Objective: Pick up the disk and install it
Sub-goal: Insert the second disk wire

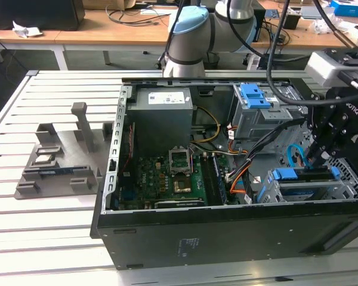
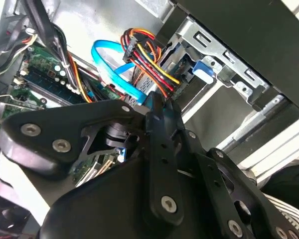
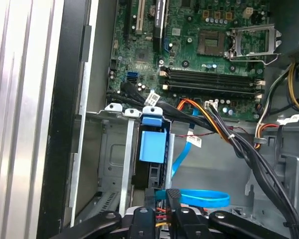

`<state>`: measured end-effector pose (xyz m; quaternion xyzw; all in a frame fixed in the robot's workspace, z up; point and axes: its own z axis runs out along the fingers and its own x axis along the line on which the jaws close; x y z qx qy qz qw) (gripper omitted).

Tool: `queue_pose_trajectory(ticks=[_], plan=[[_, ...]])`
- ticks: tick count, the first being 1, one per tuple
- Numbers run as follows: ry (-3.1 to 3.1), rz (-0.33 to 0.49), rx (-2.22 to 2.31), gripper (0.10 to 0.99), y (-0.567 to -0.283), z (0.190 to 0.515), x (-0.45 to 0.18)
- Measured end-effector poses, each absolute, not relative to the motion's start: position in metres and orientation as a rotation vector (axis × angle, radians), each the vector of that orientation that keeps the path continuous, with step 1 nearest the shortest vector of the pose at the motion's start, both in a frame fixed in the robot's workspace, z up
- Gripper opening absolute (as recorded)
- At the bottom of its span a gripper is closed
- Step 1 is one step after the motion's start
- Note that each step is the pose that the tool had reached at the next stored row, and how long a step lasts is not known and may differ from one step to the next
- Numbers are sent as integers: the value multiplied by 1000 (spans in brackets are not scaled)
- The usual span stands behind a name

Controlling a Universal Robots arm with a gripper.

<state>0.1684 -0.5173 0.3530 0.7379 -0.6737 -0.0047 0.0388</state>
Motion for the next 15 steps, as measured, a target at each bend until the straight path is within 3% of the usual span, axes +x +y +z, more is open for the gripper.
queue_pose_trajectory(ticks=[2, 4, 15], plan=[[-2066, -14, 2263, 220, -513, 364, 168], [-2066, -14, 2262, 106, -511, 374, 168], [-2066, -14, 2262, 106, -502, 422, 168]])
